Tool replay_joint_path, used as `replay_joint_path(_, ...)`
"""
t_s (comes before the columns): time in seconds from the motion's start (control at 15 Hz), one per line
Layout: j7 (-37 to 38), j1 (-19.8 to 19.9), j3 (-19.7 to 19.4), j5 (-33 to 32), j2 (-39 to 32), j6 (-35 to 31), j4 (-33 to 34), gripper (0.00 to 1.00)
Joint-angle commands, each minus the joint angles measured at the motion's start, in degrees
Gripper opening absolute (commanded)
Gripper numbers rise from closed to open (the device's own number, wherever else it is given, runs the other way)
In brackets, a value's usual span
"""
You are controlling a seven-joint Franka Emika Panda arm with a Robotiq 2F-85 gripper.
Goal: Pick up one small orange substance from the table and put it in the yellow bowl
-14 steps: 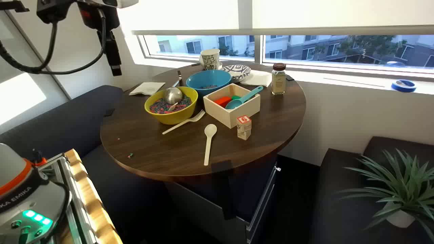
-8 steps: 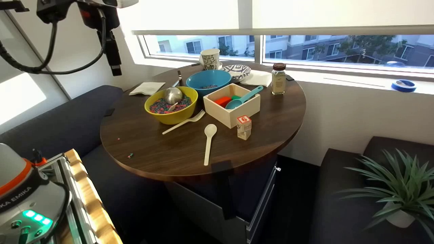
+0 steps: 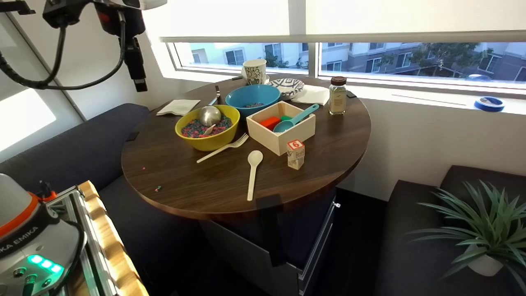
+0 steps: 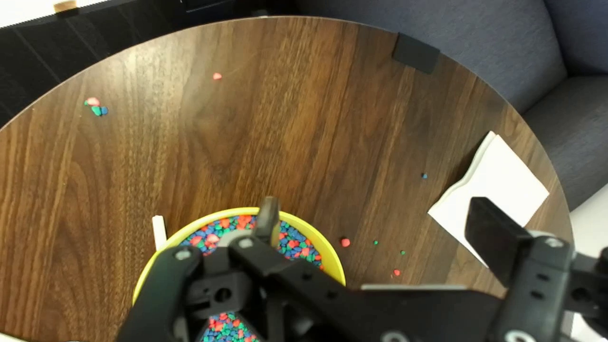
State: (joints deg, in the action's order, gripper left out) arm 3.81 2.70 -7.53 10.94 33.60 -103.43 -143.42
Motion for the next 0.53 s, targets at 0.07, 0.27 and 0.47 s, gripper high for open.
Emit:
replay_joint_path(0.07, 13.9, 2.2, 7.1, 3.7, 2.2, -11.7, -7.2, 1.00)
replay_joint_path(0.27, 23.2, 1.9, 11.9, 5.0, 3.2, -23.0, -13.2, 1.00)
replay_joint_path(0.47, 33.2, 2.0, 16.7, 4.8, 1.9, -31.8, -17.4, 1.00)
